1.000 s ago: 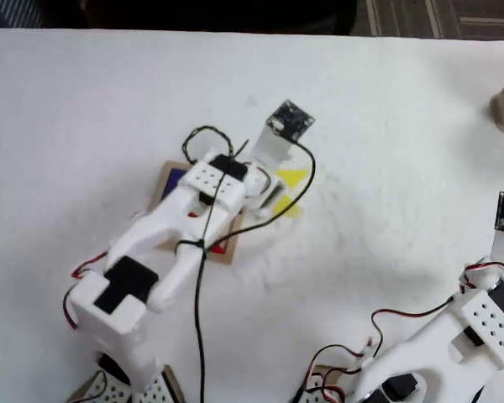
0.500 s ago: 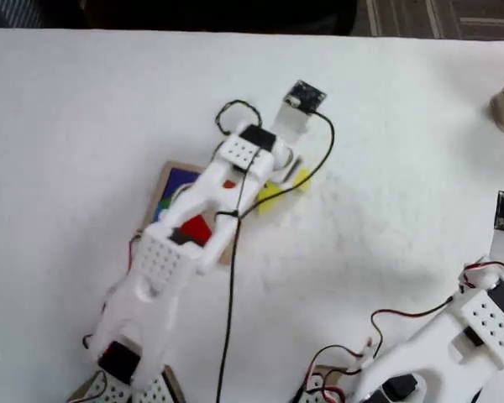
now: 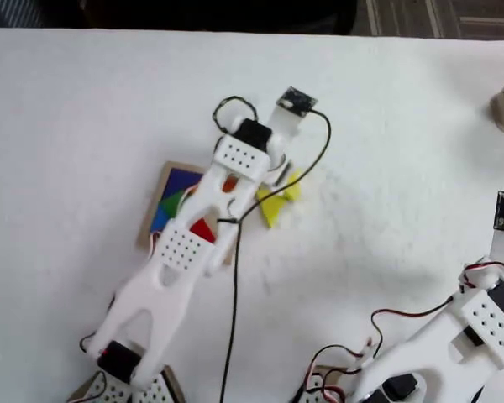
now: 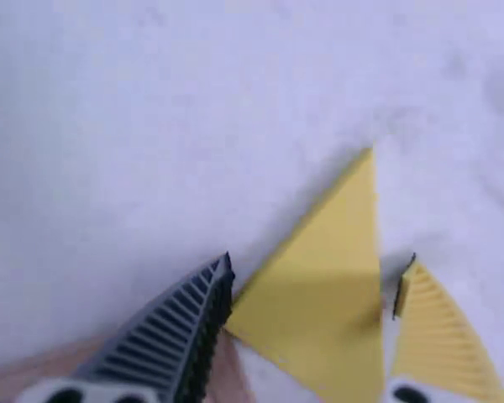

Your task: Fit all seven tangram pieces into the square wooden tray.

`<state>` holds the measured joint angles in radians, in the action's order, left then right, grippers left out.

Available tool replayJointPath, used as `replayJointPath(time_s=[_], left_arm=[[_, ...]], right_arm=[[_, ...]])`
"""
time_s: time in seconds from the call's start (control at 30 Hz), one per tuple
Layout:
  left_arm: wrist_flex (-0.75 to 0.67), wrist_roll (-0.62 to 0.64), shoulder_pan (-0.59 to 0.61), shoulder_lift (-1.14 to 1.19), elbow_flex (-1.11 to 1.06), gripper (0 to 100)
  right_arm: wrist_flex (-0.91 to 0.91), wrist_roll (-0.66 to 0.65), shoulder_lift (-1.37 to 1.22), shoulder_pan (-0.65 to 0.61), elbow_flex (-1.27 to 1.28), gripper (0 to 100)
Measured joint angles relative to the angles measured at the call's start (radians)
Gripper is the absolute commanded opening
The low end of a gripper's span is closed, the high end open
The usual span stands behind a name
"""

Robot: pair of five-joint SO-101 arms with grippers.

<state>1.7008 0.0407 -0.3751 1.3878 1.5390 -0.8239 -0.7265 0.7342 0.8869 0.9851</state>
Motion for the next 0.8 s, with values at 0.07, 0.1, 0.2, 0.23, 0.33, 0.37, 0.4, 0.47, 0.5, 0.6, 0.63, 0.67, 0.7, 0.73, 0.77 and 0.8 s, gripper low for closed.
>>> replayJointPath(time_s=[0.07, 0.1, 0.2, 0.23, 0.33, 0.37, 0.4, 0.47, 0.5, 0.6, 0.63, 0.67, 0.7, 0.73, 0.77, 0.8], left_arm=[[0.035, 0.021, 0.008, 0.035, 0.072, 26], [0.044, 0.029, 0.011, 0.04, 0.081, 26], [0.057, 0.029, 0.011, 0.04, 0.086, 24], [0.058, 0.029, 0.011, 0.04, 0.087, 24], [0.063, 0.032, 0.011, 0.038, 0.091, 24], [0.063, 0.035, 0.011, 0.038, 0.092, 24], [0.063, 0.035, 0.011, 0.038, 0.094, 24], [0.063, 0.037, 0.011, 0.038, 0.089, 24], [0.063, 0.037, 0.011, 0.031, 0.075, 24], [0.063, 0.037, 0.011, -0.026, -0.025, 24], [0.063, 0.037, 0.011, -0.061, -0.075, 24], [0.063, 0.037, 0.011, -0.095, -0.135, 24], [0.063, 0.04, 0.011, -0.137, -0.204, 24], [0.063, 0.04, 0.011, -0.181, -0.276, 24], [0.063, 0.04, 0.011, -0.226, -0.356, 24], [0.063, 0.04, 0.012, -0.272, -0.434, 24]], right_arm=[[0.0, -0.017, 0.0, 0.0, 0.0, 3.4], [0.0, -0.02, 0.0, 0.0, 0.0, 3.4], [0.0, -0.025, 0.0, 0.0, 0.0, 3.4], [0.0, -0.026, 0.0, 0.0, 0.0, 3.4], [0.0, -0.029, 0.0, 0.0, 0.0, 3.4], [0.0, -0.031, 0.0, 0.0, 0.0, 3.4], [0.0, -0.032, 0.0, 0.0, 0.0, 3.4], [0.002, -0.032, 0.0, 0.0, 0.0, 3.4], [0.003, -0.032, 0.0, 0.002, 0.0, 3.4], [0.009, -0.032, 0.0, 0.006, 0.0, 3.4], [0.011, -0.032, 0.0, 0.006, 0.0, 3.4], [0.011, -0.032, 0.0, 0.008, 0.0, 3.4], [0.011, -0.032, 0.0, 0.008, 0.0, 3.4], [0.011, -0.032, 0.0, 0.008, 0.0, 3.4], [0.011, -0.032, 0.0, 0.008, 0.0, 3.4], [0.011, -0.032, 0.0, 0.008, 0.0, 3.4]])
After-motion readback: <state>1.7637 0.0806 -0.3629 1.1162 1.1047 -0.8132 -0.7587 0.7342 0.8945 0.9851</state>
